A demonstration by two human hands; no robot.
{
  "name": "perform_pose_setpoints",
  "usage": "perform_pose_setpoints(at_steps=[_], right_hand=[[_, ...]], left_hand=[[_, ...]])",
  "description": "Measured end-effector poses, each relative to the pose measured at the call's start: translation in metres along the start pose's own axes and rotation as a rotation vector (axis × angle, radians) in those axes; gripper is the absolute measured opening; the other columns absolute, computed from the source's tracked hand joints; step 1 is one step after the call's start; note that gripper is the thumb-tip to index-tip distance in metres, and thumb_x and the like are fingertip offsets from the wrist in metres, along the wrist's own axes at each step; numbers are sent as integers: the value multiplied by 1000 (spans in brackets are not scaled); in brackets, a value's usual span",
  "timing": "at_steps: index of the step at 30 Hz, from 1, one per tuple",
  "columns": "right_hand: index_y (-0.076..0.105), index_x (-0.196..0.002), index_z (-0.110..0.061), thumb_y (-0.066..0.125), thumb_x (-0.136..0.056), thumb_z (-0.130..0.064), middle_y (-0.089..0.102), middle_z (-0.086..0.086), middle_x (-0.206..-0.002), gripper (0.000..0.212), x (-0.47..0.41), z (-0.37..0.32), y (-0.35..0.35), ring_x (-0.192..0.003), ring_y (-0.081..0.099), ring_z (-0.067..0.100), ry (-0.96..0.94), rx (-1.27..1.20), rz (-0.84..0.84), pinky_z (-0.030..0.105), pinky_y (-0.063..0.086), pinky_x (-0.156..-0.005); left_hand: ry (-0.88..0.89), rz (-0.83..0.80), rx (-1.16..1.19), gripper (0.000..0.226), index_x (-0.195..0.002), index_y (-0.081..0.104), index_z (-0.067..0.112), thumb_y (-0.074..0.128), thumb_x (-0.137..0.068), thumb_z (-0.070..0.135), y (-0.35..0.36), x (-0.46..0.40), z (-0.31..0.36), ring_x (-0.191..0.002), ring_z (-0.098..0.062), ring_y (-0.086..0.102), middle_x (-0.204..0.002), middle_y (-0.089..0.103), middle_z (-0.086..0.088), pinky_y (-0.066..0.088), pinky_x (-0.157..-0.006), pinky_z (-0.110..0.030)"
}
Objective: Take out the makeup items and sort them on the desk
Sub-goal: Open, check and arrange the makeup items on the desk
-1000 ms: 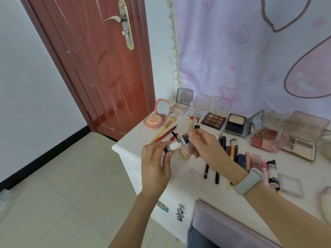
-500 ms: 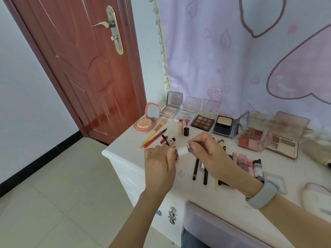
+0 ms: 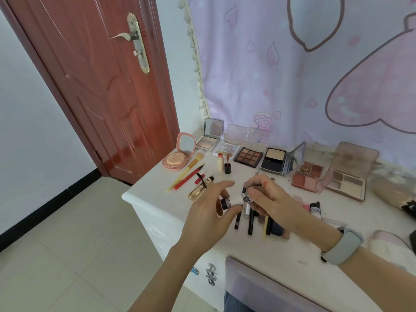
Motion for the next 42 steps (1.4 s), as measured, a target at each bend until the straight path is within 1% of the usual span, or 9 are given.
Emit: perform_pose_setpoints(at_steps=[3,10,16,20,25,31,35,37,42], right_hand=[[44,-98,-29,39,-97,-13,50,-1,-65,17,3,-3,-1,-58,41,15,-20,9,-48,30,36,-53],[47,-96,-26,42,-96,-14,54,-1,-67,12,2,1,-10,-54,46,7,-8,4,-66,23,41,-54],[42,-108,-52,45,-95,-17,53,-22,-112,38,10,0,-35,-101,52,-3,-181,466,-81,10,41,-85],[51,-121,-32,42,-96,-13,60,-6,-89,33,1,6,-54,-70,54,15,-95,448,67,20,44,-65],[49,-105,-13,32,-99,-11,62,2,-75,18,-17,14,-59,-51,53,3,-15,65,272,17,38,-46],[42,-104,-19,32,-99,-18,68,-1,-88,11,-43,26,-49,-63,59,14,40,-11,201,23,42,-53],[60,-91,-4,46,-94,-20,60,12,-81,21,-62,27,-45,-67,53,21,-89,280,269,22,39,-58],[59,-77,-23,51,-91,-23,56,3,-75,16,-69,28,-44,-67,51,18,-126,314,327,13,38,-61],[51,-97,-27,52,-90,-32,54,-15,-85,9,-89,44,-39,-72,48,0,-56,470,291,13,33,-61]], left_hand=[[-96,-4,136,18,-89,62,27,48,-88,38,0,-1,3,-57,2,56,-54,59,13,39,-57,-7],[-58,-175,44,20,-95,42,31,60,-87,32,4,-2,7,-70,-6,50,-78,57,7,41,-61,-22],[-370,-437,342,29,-74,46,17,38,-97,34,-11,-10,0,-46,-5,48,-54,62,7,38,-51,-18],[-521,-353,664,34,-89,54,6,38,-94,36,-21,-14,-17,-53,-10,50,-67,66,0,42,-53,-19],[-630,-181,1082,37,-108,55,2,44,-87,30,-20,-28,-26,-61,-12,60,-76,65,-3,51,-57,-22],[-531,-87,663,16,-106,51,18,46,-95,28,-5,-54,-21,-102,-14,63,-106,69,1,50,-83,-29],[-440,31,259,16,-99,61,19,64,-85,26,8,-72,-27,-80,-10,51,-94,57,2,42,-70,-15],[-428,43,173,22,-102,62,14,67,-83,24,15,-79,-29,-73,-6,53,-82,58,6,42,-62,-12],[-366,39,-20,23,-106,63,10,64,-85,18,29,-89,-33,-72,0,57,-81,62,10,42,-64,-2]])
Point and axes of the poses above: each hand's wrist, its own x-axis away from the middle knuckle, its own y-axis out of the palm, z = x × y, the point moved 1 cm from there along -x, towards the middle knuckle
